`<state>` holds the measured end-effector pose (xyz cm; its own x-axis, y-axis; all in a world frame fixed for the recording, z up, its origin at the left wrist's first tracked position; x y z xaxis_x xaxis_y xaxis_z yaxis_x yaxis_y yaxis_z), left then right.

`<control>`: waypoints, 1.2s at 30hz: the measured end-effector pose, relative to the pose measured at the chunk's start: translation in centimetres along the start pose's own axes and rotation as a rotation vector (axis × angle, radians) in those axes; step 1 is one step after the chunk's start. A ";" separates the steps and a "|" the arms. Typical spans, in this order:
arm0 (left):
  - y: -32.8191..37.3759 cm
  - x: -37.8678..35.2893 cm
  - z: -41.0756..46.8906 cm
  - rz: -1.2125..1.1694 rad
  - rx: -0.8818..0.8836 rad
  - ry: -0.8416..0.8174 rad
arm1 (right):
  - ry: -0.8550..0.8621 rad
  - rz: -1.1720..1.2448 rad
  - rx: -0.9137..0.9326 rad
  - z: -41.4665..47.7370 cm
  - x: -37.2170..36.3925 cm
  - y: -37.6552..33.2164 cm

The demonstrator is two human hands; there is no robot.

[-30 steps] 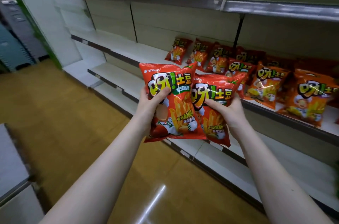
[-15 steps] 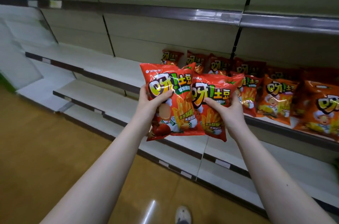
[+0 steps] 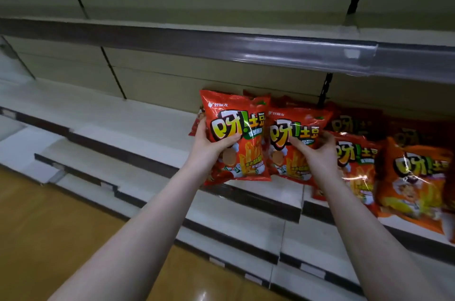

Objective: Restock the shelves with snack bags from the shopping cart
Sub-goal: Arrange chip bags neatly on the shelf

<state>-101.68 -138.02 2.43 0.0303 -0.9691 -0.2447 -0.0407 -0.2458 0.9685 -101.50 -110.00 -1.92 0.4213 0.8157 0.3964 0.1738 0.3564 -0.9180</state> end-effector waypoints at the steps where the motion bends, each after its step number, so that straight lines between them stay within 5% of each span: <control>1: -0.4 -0.2 1.1 0.008 0.005 -0.004 | 0.008 -0.006 -0.014 0.7 -0.2 0.5; 12: -4.7 -0.5 8.9 0.122 0.066 0.004 | 0.049 -0.150 -0.132 5.2 -2.5 4.1; 23: -6.8 -0.5 13.5 0.221 0.105 -0.056 | 0.247 -0.818 -0.210 5.8 -1.6 2.2; 33: -9.0 -0.8 14.8 0.279 0.187 -0.074 | 0.366 -0.612 -0.220 4.2 -1.3 2.1; 36: -9.5 -1.3 14.6 0.254 0.202 -0.070 | 0.539 -0.669 -0.017 1.8 -1.9 -1.0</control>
<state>-115.92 -134.75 -7.18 -0.0741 -0.9972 -0.0064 -0.2356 0.0113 0.9718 -104.09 -111.13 -1.77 0.5897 0.1067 0.8005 0.5484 0.6748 -0.4939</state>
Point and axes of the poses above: each hand's wrist, its own z-axis towards the middle knuckle, its own x-axis out of the back of the hand, y = z × x, the point moved 10 cm from there along z, towards the middle knuckle, and after that the axes turned 14 degrees about -z, right-handed, at the moved point
